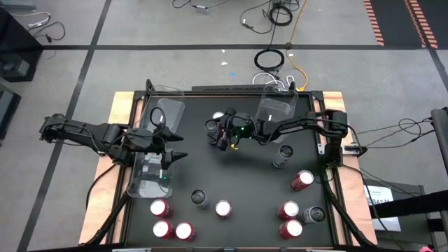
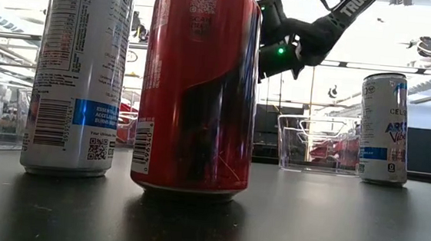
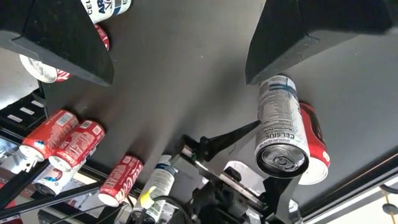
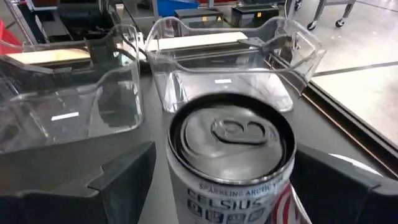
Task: Sort soda cans
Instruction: Move the top left white soda can to the bottom middle of the table, then move the top red soda can to the middle right of the table
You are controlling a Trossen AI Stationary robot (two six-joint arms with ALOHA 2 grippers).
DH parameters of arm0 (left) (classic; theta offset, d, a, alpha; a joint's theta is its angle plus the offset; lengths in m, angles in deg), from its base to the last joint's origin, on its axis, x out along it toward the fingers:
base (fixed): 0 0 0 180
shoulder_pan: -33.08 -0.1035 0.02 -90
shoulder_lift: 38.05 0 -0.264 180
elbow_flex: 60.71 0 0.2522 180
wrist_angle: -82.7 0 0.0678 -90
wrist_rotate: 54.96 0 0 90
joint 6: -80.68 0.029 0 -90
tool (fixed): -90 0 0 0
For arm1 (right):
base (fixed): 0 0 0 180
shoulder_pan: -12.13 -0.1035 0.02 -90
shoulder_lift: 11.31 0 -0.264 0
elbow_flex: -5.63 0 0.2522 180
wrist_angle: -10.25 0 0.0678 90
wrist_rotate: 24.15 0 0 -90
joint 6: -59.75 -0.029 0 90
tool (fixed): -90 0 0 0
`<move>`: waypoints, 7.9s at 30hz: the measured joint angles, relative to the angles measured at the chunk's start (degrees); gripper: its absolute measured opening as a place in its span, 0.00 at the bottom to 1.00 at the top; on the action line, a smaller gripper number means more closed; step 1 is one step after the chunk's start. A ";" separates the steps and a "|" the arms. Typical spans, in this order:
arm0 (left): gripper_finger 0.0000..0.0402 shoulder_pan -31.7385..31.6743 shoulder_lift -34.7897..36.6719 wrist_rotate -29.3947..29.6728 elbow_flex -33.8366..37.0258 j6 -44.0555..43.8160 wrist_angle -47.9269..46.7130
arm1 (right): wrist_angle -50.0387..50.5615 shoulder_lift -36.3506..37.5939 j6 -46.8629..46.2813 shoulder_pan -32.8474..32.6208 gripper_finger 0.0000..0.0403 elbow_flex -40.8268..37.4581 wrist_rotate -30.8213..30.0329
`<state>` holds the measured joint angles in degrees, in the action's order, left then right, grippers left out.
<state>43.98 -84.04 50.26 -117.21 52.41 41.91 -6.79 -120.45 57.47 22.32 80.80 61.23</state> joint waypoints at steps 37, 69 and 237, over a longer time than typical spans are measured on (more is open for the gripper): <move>0.93 0.00 0.02 -1.57 0.00 -1.37 0.04 | 30.66 29.17 -15.99 -8.70 0.59 0.04 -11.80; 0.93 0.00 0.01 -1.68 0.00 -1.37 0.01 | 54.74 17.39 -64.59 -52.70 0.60 0.04 -55.06; 0.93 -0.01 0.02 -1.20 -0.02 5.05 1.83 | 84.98 -17.95 -31.11 7.27 0.94 54.36 -2.54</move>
<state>43.97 -84.03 49.06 -117.23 57.46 43.74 78.19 -138.40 26.36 29.60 135.16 58.69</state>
